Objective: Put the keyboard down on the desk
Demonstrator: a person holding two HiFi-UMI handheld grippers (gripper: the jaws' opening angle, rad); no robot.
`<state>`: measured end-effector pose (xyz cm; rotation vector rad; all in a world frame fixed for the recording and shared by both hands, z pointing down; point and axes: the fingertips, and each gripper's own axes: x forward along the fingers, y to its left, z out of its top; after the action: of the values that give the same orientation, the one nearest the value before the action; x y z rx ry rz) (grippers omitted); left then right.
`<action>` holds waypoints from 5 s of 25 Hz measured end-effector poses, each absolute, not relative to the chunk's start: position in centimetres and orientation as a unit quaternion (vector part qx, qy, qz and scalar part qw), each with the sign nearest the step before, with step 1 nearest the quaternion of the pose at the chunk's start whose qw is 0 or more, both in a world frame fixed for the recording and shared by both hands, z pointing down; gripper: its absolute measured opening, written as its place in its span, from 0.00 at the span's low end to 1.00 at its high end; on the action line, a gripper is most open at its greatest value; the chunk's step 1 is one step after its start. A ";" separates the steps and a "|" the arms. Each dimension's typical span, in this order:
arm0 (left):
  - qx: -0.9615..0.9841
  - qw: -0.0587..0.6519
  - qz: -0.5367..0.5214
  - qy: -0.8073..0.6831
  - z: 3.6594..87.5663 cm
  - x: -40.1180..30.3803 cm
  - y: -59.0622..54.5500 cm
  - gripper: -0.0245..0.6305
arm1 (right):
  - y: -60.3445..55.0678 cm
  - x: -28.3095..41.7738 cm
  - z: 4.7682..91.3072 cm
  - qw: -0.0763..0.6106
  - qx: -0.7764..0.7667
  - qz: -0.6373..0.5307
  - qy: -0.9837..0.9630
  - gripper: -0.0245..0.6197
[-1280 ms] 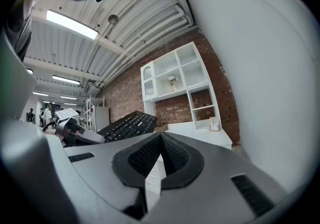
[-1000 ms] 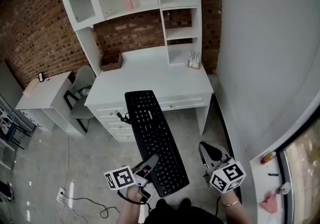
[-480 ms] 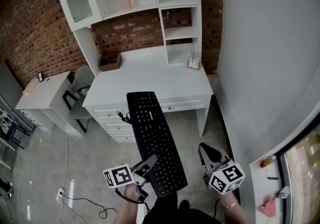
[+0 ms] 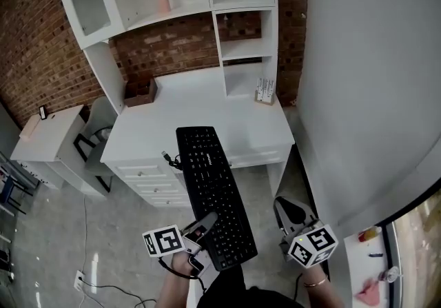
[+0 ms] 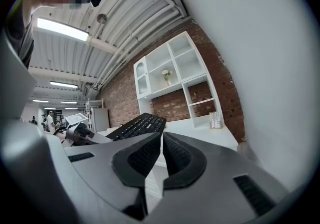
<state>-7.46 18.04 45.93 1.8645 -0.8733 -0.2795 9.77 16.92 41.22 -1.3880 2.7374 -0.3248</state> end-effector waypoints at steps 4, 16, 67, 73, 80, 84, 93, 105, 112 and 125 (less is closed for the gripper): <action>0.774 0.512 -0.111 -0.356 46.3 -8.2 12.8 0.17 | 11.9 8.9 41.3 0.026 -0.455 -0.108 0.883 0.05; 0.773 0.536 -0.096 -0.326 47.7 -10.0 0.3 0.17 | -0.4 5.3 42.0 0.025 -0.473 -0.124 0.872 0.05; 0.740 0.607 -0.037 -0.287 57.6 -4.8 -21.1 0.17 | -22.0 6.5 47.4 -0.020 -0.459 -0.173 0.871 0.05; 0.736 0.612 -0.038 -0.286 58.4 -4.7 -22.2 0.17 | -22.9 6.8 48.1 -0.023 -0.458 -0.182 0.870 0.05; 0.726 0.626 -0.045 -0.281 58.8 -4.6 -23.2 0.17 | -23.8 6.9 48.5 -0.024 -0.455 -0.187 0.870 0.05; 0.723 0.630 -0.047 -0.280 59.0 -4.7 -23.7 0.17 | -24.1 6.8 48.7 -0.024 -0.453 -0.190 0.871 0.05; 0.719 0.634 -0.032 -0.283 60.0 -4.9 -24.0 0.18 | -25.1 6.6 48.8 -0.028 -0.448 -0.191 0.873 0.05; 0.718 0.632 -0.021 -0.291 60.6 -5.3 -24.2 0.20 | -25.2 6.0 48.9 -0.031 -0.443 -0.192 0.875 0.05; 0.712 0.631 -0.003 -0.308 61.0 -5.5 -24.2 0.22 | -24.9 5.9 48.7 -0.028 -0.442 -0.191 0.876 0.05; 0.713 0.580 0.050 -0.391 61.6 -6.4 -24.1 0.30 | -24.0 5.7 48.7 -0.030 -0.435 -0.189 0.880 0.05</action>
<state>-6.44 -24.12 61.60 1.6671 -0.9136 0.1172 5.65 -23.99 48.72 -1.3944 2.8175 -0.6042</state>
